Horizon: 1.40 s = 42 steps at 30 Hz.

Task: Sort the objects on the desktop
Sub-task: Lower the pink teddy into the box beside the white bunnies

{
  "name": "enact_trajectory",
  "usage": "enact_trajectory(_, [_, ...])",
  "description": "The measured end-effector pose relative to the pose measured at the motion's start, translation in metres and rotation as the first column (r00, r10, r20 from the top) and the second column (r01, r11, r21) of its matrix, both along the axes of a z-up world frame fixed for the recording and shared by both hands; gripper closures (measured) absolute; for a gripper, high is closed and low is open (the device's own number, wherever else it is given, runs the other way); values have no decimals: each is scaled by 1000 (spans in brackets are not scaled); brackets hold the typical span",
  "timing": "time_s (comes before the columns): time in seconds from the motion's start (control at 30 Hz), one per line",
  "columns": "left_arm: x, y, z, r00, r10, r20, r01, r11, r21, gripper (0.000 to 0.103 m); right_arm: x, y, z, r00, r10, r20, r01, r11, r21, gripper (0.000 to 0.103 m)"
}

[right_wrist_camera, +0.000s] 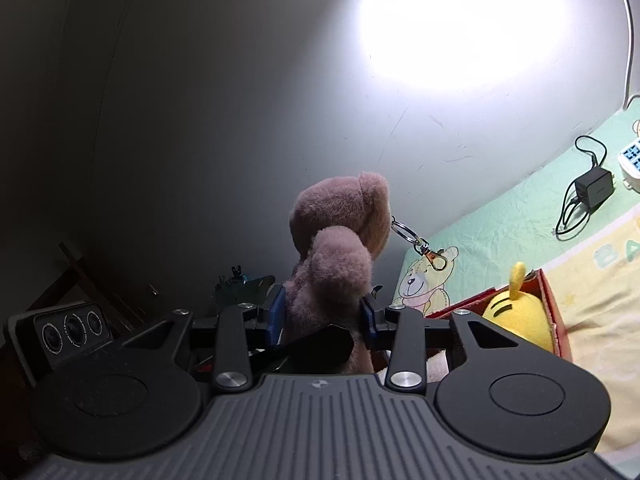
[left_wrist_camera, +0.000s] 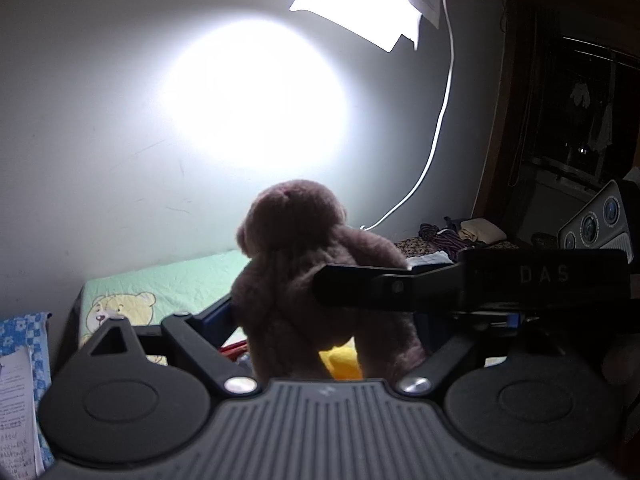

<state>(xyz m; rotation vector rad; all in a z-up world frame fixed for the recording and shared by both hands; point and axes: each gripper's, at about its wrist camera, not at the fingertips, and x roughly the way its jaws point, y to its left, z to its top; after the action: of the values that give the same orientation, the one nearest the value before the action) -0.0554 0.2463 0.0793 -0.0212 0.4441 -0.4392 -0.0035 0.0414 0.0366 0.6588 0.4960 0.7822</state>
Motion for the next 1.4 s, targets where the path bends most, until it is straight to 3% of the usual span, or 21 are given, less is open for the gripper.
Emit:
enact_trajectory(0.17, [11,3,-23,997,4,-72,-4,1000,-10,12,10,7,-19,999,9,-51,-11,999,-45,62])
enact_trajectory(0.3, [18,-3,-43,991,-27,-131,23,999,-30,12,7,4,-28,998,-9,-54,0,988,-152,62])
enact_trajectory(0.5, [33,-6,-75,970,-69,-235,57,997,-58,11,0,16,-35,1000,-16,-24,6,928,-373,62])
enact_trajectory(0.6, [36,-5,-88,962,-65,-264,52,997,-56,11,5,33,-40,1000,-18,-25,5,899,-438,62])
enact_trajectory(0.8, [37,13,-102,952,-58,-301,34,996,-84,12,10,41,-52,998,-33,-61,-1,874,-487,62])
enact_trajectory(1.13, [27,0,-109,954,-61,-293,61,998,-11,11,10,48,-57,992,-30,-121,-44,824,-564,63])
enact_trajectory(1.27, [31,-1,-114,954,-47,-298,46,999,-11,11,13,55,-60,995,-22,-93,-40,789,-613,63])
enact_trajectory(1.4, [38,0,-116,952,-39,-305,38,999,-9,10,21,55,-64,995,-14,-96,-48,794,-606,63])
